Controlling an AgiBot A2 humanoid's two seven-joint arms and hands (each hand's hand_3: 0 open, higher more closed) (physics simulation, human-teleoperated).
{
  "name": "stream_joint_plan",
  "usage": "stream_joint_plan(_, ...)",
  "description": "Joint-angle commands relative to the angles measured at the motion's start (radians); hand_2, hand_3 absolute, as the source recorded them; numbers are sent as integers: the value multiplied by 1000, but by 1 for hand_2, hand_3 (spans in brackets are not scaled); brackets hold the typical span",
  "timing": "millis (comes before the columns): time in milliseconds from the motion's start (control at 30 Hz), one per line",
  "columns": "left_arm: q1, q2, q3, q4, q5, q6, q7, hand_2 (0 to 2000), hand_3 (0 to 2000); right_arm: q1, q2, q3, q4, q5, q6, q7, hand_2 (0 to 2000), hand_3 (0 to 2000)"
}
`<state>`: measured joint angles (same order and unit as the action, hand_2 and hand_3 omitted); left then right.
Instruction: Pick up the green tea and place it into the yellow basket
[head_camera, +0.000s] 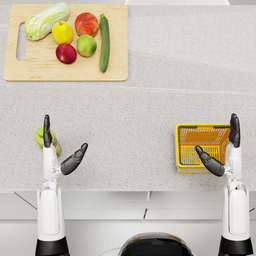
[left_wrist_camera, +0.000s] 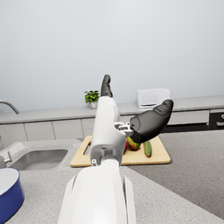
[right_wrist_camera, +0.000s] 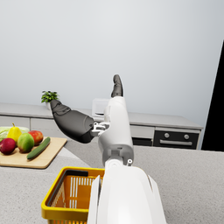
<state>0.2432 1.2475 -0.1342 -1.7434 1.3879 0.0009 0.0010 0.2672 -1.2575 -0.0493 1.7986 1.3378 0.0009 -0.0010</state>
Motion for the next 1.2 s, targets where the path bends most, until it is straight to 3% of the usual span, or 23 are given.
stream_joint_plan(33,4,-2,-177,34,23,0,0,0,0,14,-1,-50,-7,12,0,0,0,0)
stream_joint_plan(200,-7,5,-223,158,70,-1,-1,0,0,-5,-9,-49,-2,36,-1,1,0,0)
stream_joint_plan(333,-30,16,-170,239,78,-1,-1,0,0,-9,-16,-23,19,40,-1,1,0,0)
stream_joint_plan(500,2,16,-99,471,80,-1,-1,0,0,-34,-23,25,50,41,-1,1,0,0)
stream_joint_plan(1000,326,33,-9,1127,81,-1,-1,0,0,-70,-45,65,67,42,-1,1,0,0)
stream_joint_plan(1033,331,34,-29,1132,81,-1,-1,1361,327,-70,-47,64,67,42,-1,1,0,0)
stream_joint_plan(1067,336,35,-39,1143,81,-6,-1,2000,653,-70,-48,62,67,42,-1,1,0,0)
stream_joint_plan(1200,297,44,-40,1031,81,-17,-5,2000,1960,-70,-55,72,61,41,-1,1,0,0)
